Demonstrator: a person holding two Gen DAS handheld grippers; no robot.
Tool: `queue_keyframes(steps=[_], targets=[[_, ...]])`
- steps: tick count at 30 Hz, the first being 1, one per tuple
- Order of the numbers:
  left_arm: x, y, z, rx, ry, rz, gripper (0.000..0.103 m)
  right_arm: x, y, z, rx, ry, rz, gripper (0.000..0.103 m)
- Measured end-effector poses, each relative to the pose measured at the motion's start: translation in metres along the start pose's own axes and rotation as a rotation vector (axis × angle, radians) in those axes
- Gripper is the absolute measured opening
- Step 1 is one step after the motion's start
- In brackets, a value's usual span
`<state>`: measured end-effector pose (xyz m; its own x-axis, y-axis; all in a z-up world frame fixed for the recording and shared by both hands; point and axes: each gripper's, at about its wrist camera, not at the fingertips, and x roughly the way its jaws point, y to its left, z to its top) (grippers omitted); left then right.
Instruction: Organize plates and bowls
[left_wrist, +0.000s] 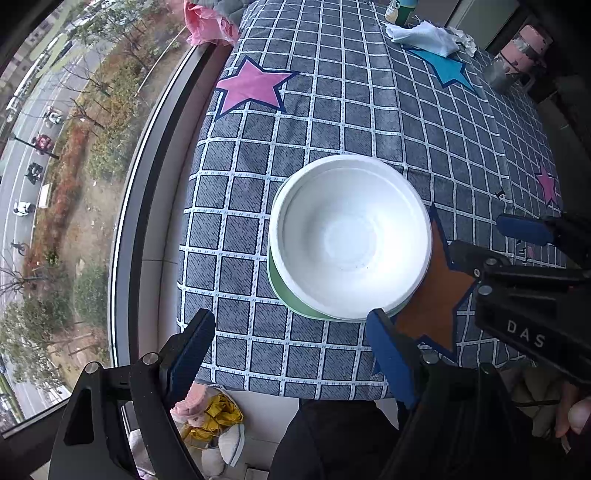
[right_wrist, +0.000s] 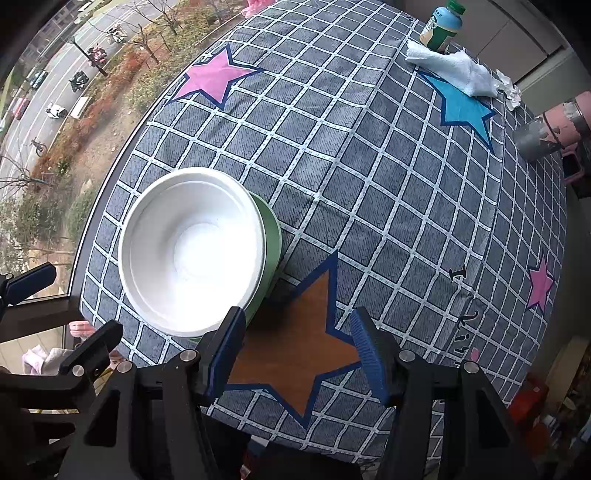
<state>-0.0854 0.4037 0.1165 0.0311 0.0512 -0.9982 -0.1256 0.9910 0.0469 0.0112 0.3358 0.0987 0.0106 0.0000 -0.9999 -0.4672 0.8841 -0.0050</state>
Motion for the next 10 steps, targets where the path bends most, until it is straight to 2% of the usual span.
queue_keyframes(steps=[4, 10], targets=[[-0.0049, -0.0002, -0.0007, -0.001, -0.028, 0.019, 0.086, 0.0000, -0.0003, 0.0001, -0.001, 0.000, 0.000, 0.061], [-0.0042, -0.0062, 0.0004, 0.017, -0.019, 0.013, 0.086, -0.0005, -0.0034, -0.0014, 0.006, 0.000, 0.001, 0.061]])
